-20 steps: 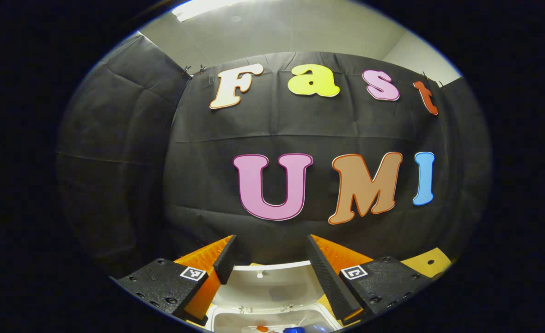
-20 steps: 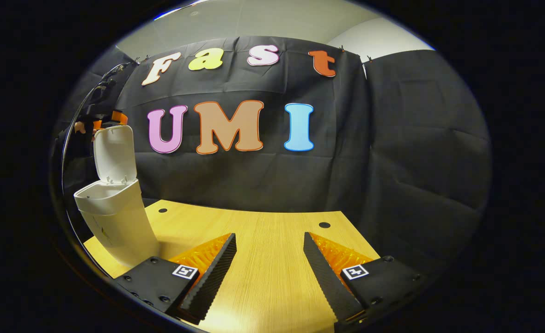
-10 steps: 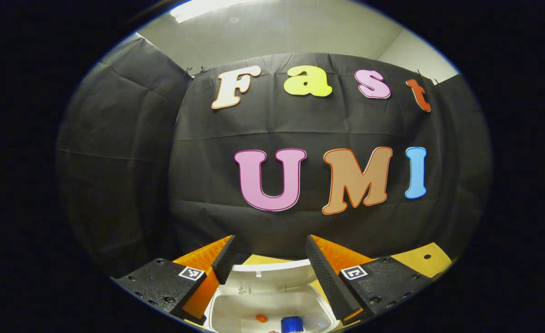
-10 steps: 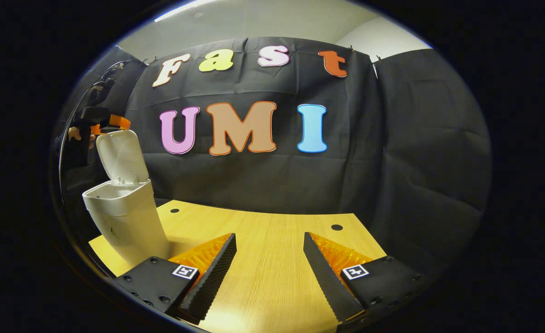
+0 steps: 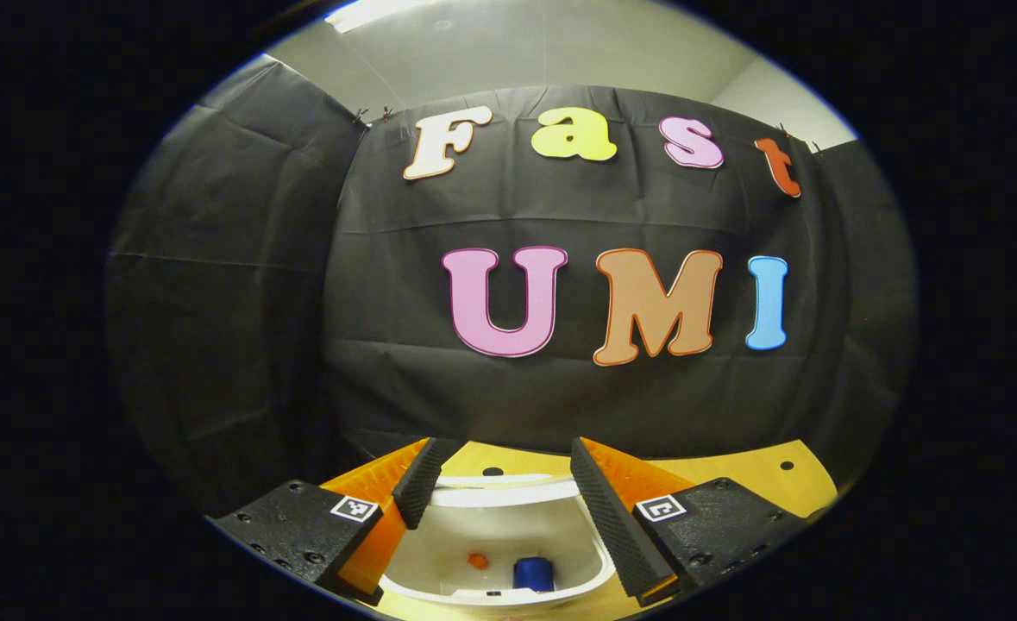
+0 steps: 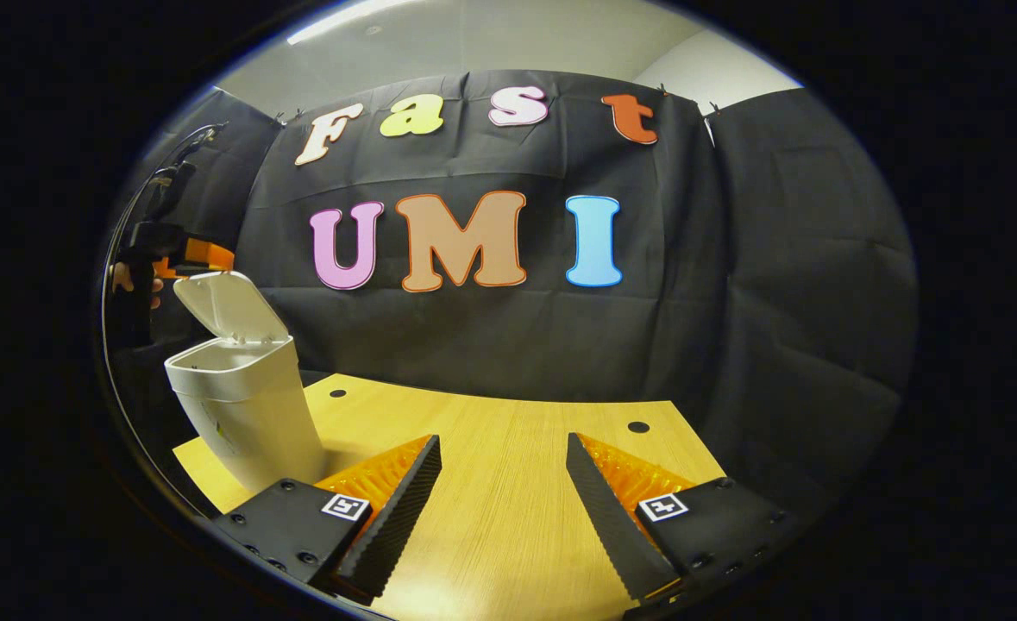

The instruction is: Press the lid of the desktop garbage bin to open it, pick up the crumpled paper on the desktop and throw it into the bin, then pick up the pop can on the desktop and drop it into the bin, and finally close the garbage bin lid.

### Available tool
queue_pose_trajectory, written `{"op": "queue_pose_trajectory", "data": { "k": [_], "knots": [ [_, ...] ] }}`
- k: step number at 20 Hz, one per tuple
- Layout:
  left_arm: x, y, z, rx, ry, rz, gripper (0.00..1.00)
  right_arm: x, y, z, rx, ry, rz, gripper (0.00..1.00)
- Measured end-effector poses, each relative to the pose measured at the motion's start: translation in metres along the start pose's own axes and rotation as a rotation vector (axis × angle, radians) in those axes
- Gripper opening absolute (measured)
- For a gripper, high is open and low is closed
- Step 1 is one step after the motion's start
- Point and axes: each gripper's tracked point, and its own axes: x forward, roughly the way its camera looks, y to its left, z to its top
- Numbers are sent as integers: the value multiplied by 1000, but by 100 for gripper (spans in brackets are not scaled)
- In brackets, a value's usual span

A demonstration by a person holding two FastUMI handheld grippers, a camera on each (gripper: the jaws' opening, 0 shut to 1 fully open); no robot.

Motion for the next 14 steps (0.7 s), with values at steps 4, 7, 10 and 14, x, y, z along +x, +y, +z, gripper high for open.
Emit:
{"op": "queue_pose_trajectory", "data": {
  "k": [4, 7, 10, 14],
  "knots": [
    [-10, -4, -21, 3, 40, -1, 93, 1, 3, -1, -1, 2, 15, 98],
    [-15, -9, -46, -22, 99, -12, 93, 3, 6, -1, -5, 4, 26, 98],
    [-18, -11, -78, -33, 177, -11, 94, 4, 8, -3, -13, 11, 34, 98],
    [-19, -13, -119, -46, 262, -6, 93, 7, 7, -2, -33, 19, 33, 97]
  ]
}}
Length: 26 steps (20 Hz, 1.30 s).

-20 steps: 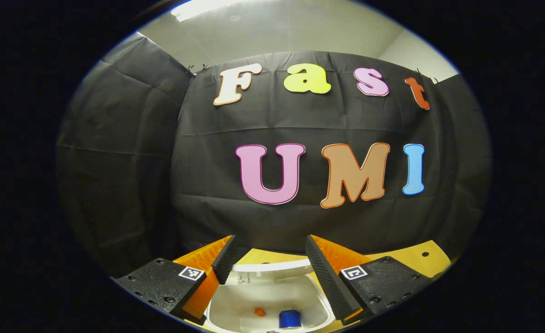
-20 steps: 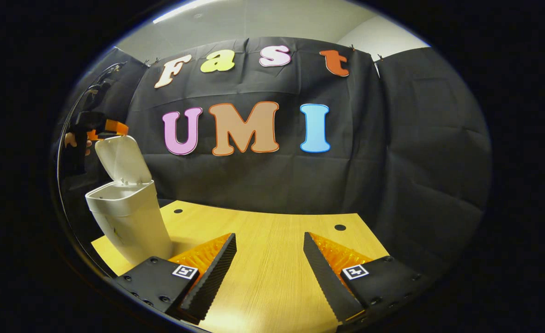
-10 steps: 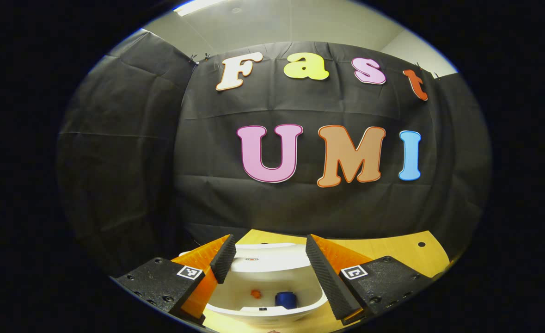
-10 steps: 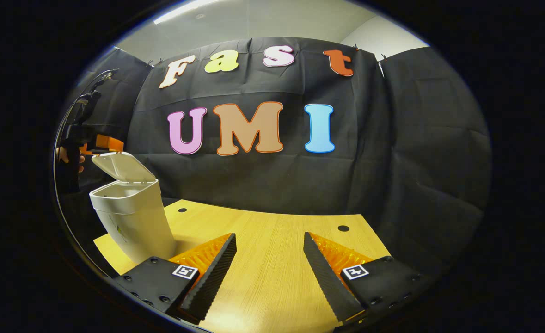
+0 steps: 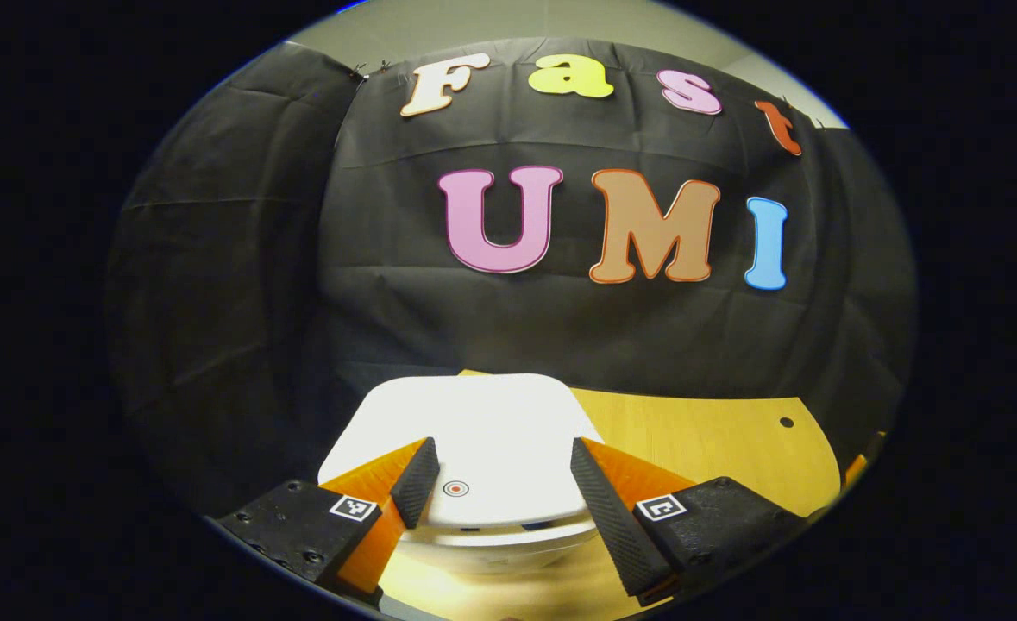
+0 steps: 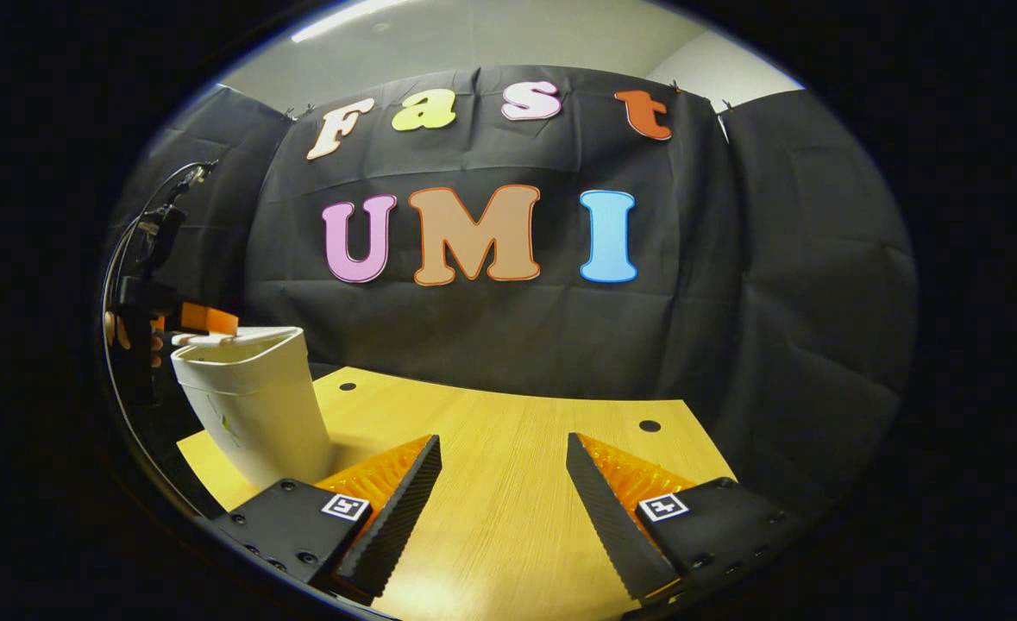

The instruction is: Press the lid of the desktop garbage bin to open it, pick up the crumpled paper on the desktop and throw it into the bin, then pick up the pop can on the desktop and drop it into the bin, and finally close the garbage bin lid.

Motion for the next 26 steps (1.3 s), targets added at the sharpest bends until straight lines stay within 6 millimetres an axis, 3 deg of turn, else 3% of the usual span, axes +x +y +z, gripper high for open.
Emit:
{"op": "queue_pose_trajectory", "data": {
  "k": [1, 2, 3, 4, 13, 18, 22, 26],
  "knots": [
    [-1, -2, -7, 23, 8, -10, 93, 0, -1, 0, -7, 3, -3, 97],
    [-2, 0, 1, 65, -76, -10, 98, -1, -1, 0, -12, 4, -4, 97],
    [2, -3, 12, 60, -128, -18, 95, -1, -1, 1, -16, 4, 2, 97],
    [-1, 0, 2, 29, -111, -20, 94, -2, 2, 1, -24, 3, 10, 98],
    [-6, 0, 15, 59, -187, -17, 94, -20, -8, 18, -20, -67, 50, 97],
    [-23, -4, 54, 99, -303, 7, 93, -32, -19, 25, -2, -90, 48, 97],
    [-53, -38, 81, 51, -396, -63, 93, -45, -27, 46, 15, -154, 45, 97],
    [-86, -75, 92, 44, -459, -107, 93, -64, -39, 80, 43, -256, 36, 97]
  ]
}}
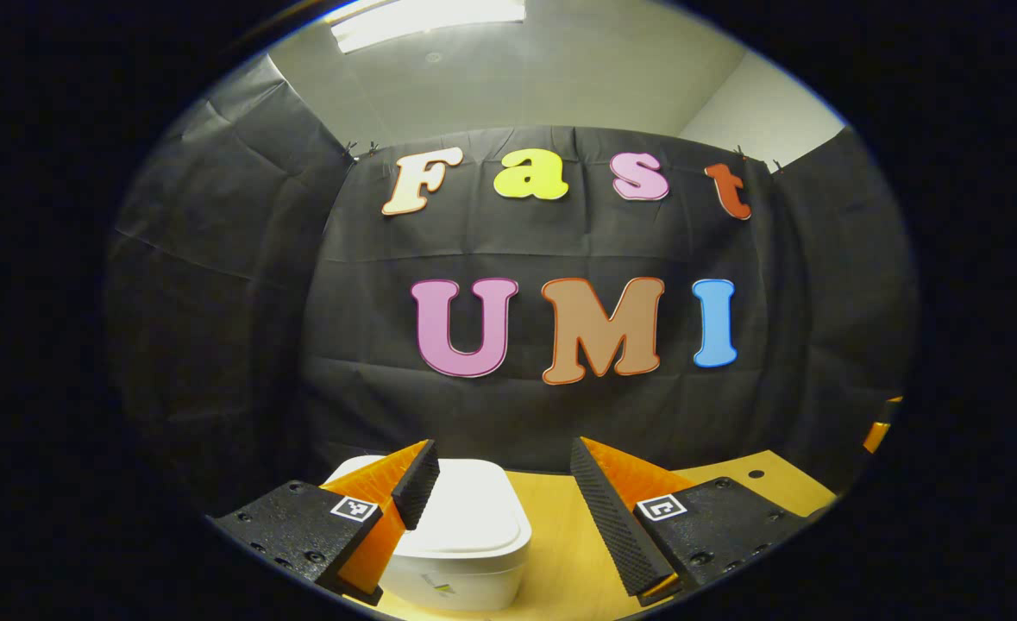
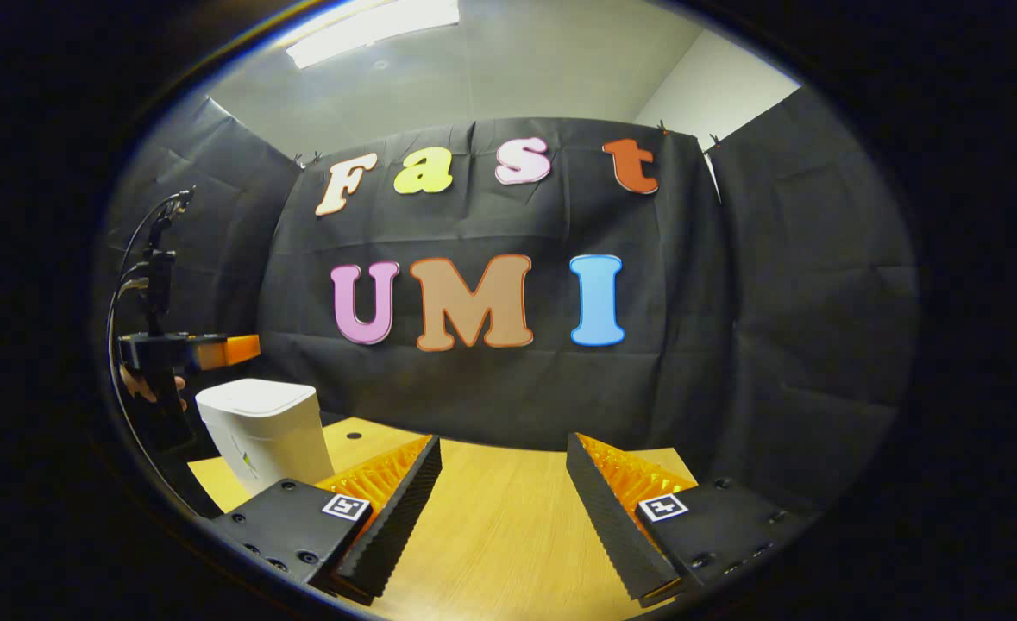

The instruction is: Press the lid of the desktop garbage bin to open it, pick up the crumpled paper on the desktop and throw it into the bin, then pick up the pop can on the desktop and drop it into the bin, and finally close the garbage bin lid.

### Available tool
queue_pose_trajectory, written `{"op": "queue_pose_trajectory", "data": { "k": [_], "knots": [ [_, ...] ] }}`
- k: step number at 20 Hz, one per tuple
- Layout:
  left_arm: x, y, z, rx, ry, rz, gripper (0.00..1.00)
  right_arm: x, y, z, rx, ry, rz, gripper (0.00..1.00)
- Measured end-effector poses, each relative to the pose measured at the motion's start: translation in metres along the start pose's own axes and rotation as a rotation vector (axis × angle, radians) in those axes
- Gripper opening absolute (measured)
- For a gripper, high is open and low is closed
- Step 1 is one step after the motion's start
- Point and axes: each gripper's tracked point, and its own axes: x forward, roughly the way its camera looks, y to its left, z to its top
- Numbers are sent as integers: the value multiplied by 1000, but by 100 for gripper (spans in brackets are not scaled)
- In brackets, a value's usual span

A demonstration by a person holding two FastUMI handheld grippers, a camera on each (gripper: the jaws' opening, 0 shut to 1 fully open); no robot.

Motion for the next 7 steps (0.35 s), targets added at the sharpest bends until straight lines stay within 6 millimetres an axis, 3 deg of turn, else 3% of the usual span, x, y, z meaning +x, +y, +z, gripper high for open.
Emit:
{"op": "queue_pose_trajectory", "data": {
  "k": [3, 7],
  "knots": [
    [-19, -39, 20, -24, -69, -68, 92, -9, -8, 25, 4, -56, -33, 97],
    [-41, -90, 28, -57, -111, -211, 93, -26, -11, 42, 14, -111, -95, 100]
  ]
}}
